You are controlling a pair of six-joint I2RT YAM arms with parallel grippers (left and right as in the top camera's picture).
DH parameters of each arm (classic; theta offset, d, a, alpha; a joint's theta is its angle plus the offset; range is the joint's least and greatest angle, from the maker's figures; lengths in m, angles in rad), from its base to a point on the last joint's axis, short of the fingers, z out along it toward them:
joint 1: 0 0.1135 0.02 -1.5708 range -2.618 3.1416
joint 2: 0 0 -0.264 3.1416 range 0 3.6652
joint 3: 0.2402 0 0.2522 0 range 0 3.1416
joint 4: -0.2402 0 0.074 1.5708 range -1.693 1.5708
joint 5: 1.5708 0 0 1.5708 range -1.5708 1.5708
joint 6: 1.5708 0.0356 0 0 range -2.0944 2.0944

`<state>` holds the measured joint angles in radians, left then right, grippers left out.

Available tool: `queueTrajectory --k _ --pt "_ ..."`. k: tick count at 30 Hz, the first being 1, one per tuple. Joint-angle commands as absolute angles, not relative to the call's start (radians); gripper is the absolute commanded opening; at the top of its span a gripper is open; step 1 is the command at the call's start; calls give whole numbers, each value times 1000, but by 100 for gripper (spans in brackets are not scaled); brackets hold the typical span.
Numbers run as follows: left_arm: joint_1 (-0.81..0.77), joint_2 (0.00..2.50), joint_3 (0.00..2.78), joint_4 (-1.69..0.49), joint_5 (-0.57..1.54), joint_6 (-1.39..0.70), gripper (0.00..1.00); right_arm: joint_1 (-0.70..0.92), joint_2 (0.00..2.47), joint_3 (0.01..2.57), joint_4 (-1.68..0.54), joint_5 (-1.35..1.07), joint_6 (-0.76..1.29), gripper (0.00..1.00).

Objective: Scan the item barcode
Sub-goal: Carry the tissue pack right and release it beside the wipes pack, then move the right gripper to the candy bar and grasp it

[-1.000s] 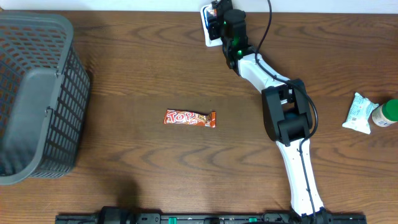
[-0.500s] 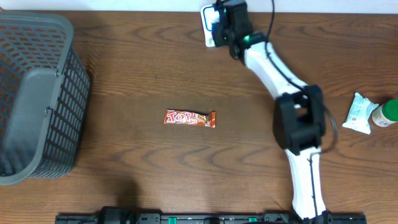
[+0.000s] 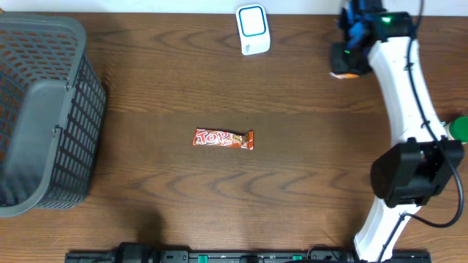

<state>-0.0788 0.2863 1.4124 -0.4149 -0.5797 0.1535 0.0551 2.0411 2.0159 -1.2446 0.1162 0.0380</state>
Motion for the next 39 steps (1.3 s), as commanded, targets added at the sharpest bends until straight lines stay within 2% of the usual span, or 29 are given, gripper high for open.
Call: queueTrajectory --k 1,14,18,23,33,39 --pt "-74 281 1411 -411 -588 148 98 -50 2060 1944 -1232 168 55 44" --pt "-74 281 1411 -412 -588 148 98 -346 2060 1597 -930 174 112 43" --pt "-74 281 1411 -411 -588 148 98 -368 2060 1564 -866 167 111 67" --pt "-74 281 1411 -411 -588 148 98 -365 2057 1652 -928 133 112 99" --pt "-74 281 1411 -412 -588 148 98 -308 2055 2030 -1225 -125 121 99" --pt "-74 281 1411 -412 -588 148 98 -226 2055 2048 -1302 -362 164 99"
